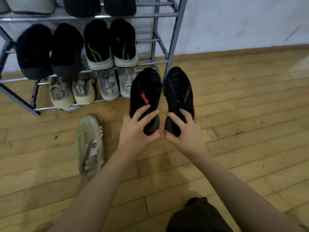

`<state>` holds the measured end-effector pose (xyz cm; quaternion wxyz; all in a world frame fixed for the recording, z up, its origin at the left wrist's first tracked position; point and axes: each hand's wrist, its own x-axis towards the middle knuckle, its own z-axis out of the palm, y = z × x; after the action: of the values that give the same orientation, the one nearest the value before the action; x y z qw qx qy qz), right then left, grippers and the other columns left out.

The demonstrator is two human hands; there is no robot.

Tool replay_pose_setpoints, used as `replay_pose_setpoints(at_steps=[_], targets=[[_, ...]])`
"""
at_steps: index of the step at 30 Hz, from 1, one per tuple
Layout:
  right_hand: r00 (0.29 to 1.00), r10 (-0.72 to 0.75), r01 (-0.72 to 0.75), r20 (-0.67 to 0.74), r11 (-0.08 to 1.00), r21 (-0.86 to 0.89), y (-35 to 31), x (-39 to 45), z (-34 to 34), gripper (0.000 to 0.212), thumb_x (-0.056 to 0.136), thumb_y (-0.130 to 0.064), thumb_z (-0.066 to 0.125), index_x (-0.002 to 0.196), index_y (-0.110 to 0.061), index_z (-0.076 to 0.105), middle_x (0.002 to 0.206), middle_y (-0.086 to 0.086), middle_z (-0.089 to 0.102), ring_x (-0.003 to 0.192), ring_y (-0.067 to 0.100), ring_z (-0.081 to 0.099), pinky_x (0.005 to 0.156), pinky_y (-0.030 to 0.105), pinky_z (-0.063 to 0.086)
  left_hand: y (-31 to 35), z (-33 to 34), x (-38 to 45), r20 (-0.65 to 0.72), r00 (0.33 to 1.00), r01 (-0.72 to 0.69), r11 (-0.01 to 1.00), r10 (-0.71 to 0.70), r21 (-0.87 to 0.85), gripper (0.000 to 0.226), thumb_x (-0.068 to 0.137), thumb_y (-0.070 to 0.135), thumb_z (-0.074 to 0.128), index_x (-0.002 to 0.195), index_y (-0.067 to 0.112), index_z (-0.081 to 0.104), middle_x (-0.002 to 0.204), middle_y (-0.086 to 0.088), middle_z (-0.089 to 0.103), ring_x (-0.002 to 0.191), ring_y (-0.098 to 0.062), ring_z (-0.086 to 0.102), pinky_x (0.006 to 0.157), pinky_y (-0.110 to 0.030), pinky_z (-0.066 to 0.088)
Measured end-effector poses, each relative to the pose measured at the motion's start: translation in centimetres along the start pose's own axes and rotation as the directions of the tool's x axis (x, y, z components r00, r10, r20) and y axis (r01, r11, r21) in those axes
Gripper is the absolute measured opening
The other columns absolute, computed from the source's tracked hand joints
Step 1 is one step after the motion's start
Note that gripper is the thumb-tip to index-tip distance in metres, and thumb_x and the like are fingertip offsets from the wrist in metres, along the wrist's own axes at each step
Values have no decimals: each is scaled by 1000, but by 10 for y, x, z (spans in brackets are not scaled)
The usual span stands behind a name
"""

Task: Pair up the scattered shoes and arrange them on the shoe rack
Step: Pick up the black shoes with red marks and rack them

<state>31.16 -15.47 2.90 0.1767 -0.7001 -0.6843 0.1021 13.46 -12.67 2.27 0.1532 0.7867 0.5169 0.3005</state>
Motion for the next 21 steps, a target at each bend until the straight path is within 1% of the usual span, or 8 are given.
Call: replay_pose_setpoints(at_steps=[2,4,6,9,11,17,19,21], targets=[[999,5,-5,-52,1000,-3,0,2,-23,57,77,-48,60,131,-38,46,144,4,37,118,42,38,85,51,48,19,-11,16,-41,998,-47,999,46,-12,54,73,46,54,125,32,56,136,5,47,108,-34,52,89,-32,34],[994,11,-9,-107,1000,19,0,5,-49,58,76,-53,55,131,-38,47,143,4,37,116,42,38,87,49,46,41,-25,29,-68,994,-85,995,82,-47,55,71,45,55,124,31,57,134,5,49,107,-35,50,89,-33,37],[983,2,4,-185,999,34,-2,9,-74,60,74,-57,49,131,-39,47,141,3,40,112,40,41,86,48,47,60,-39,40,-89,988,-129,989,123,-70,55,71,45,56,125,31,57,135,6,49,110,-36,48,92,-38,40],[963,-27,31,-267,999,11,-12,15,-112,57,76,-52,56,131,-39,47,142,3,41,112,40,42,84,48,48,81,-64,57,-118,976,-191,981,184,-43,55,73,46,56,126,33,55,136,7,48,112,-39,46,93,-48,42],[948,-50,50,-315,999,-8,-22,17,-137,57,77,-51,57,132,-39,47,142,3,40,114,39,41,84,47,47,92,-82,67,-133,971,-205,978,197,-48,56,73,48,55,127,34,54,137,9,46,116,-40,42,94,-50,42],[891,-110,154,-440,986,67,-61,28,-191,58,78,-51,58,133,-42,45,144,-1,38,121,31,37,94,36,38,112,-150,92,-241,930,-296,954,277,-47,56,71,47,58,126,35,55,135,9,48,119,-39,40,98,-45,37],[867,-134,189,-479,980,67,-77,36,-200,58,78,-48,62,133,-43,44,143,-1,40,120,30,39,93,40,44,114,-172,98,-273,924,-286,958,269,-25,56,70,47,56,125,34,56,133,8,49,118,-38,42,95,-37,34],[850,-165,225,-500,972,63,-94,44,-207,58,79,-46,64,133,-43,44,142,-2,41,120,30,40,91,43,46,114,-194,103,-323,908,-282,959,268,3,55,70,47,54,123,32,58,131,6,51,116,-39,44,94,-36,35]])
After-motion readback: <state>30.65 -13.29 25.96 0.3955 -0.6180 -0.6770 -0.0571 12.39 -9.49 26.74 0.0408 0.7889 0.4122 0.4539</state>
